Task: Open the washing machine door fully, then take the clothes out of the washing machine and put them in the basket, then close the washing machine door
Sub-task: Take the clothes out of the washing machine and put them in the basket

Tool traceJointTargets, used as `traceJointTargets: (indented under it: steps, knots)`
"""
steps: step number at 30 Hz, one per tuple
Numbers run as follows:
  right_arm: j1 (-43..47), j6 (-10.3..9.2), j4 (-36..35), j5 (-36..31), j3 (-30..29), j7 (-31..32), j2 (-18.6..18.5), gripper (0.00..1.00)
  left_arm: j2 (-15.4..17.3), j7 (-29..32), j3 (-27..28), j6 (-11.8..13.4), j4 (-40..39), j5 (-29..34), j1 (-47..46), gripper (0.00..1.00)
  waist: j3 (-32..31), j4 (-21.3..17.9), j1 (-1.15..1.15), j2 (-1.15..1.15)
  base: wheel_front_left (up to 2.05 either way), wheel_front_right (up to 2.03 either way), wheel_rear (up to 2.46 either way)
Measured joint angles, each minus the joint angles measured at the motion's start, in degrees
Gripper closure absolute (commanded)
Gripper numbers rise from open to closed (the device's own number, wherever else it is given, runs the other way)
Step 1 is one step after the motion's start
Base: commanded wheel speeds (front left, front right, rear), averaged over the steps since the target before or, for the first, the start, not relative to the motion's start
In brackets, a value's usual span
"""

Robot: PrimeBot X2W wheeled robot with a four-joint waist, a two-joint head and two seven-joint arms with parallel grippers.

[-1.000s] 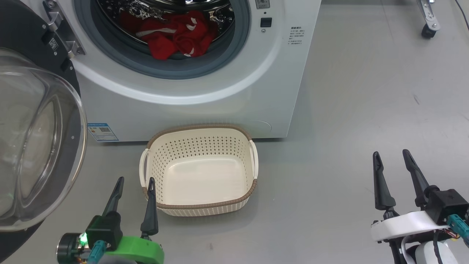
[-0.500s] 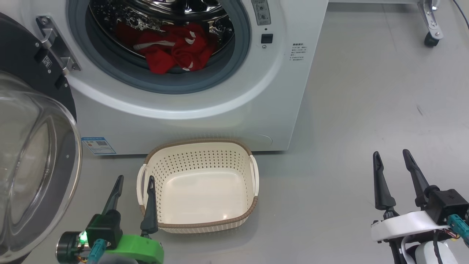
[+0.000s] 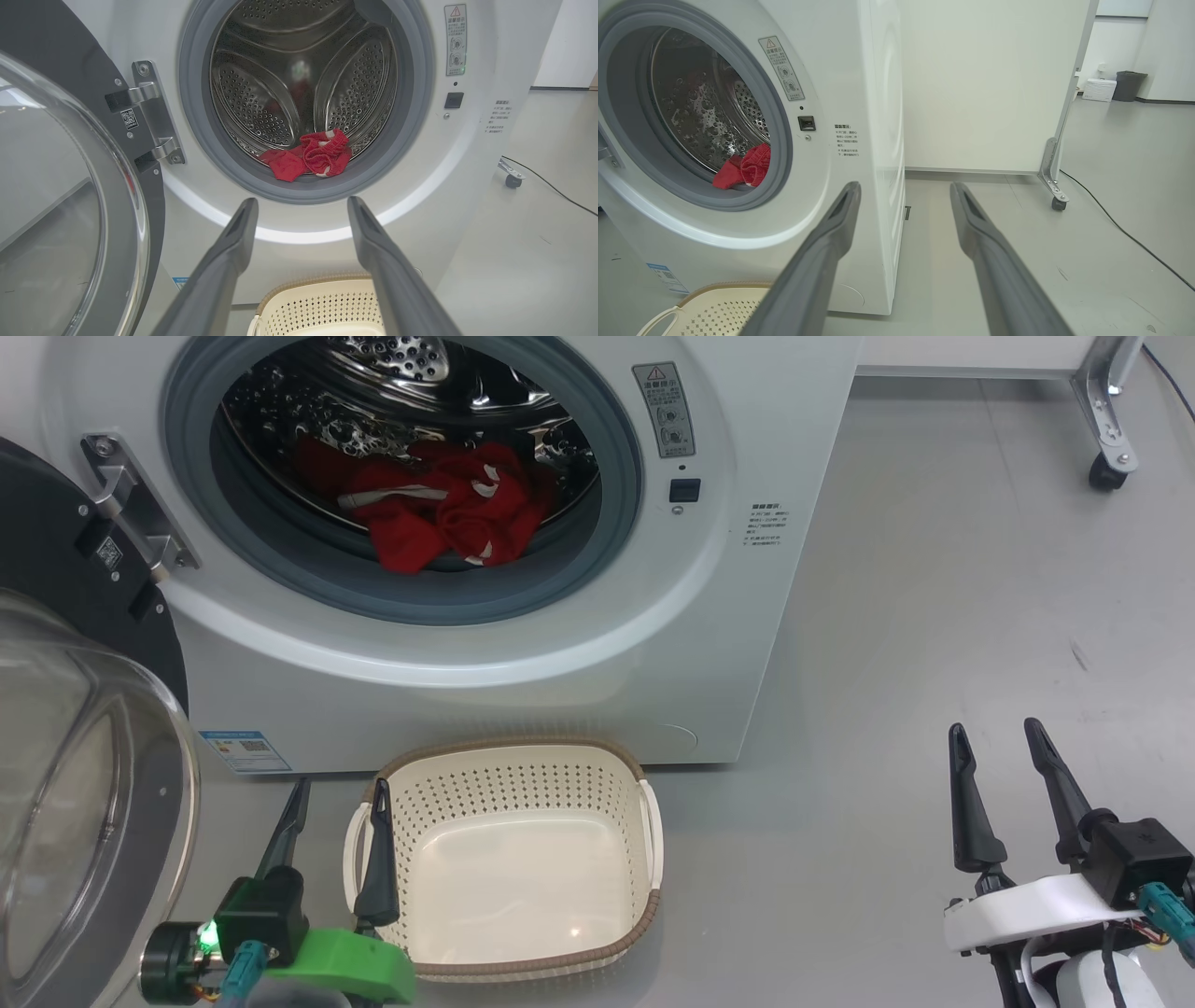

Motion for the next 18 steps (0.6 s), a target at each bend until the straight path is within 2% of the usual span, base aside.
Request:
traceJointTargets:
  steps: [18]
  knots:
    - [0.04, 0.00, 0.30, 0.00, 0.09, 0.00, 0.03, 0.00, 0.00, 0.00, -0.09, 0.03, 0.66, 0.00, 0.01, 0.00, -0.16, 0.25, 0.00, 0.00, 0.20, -0.20, 0.00]
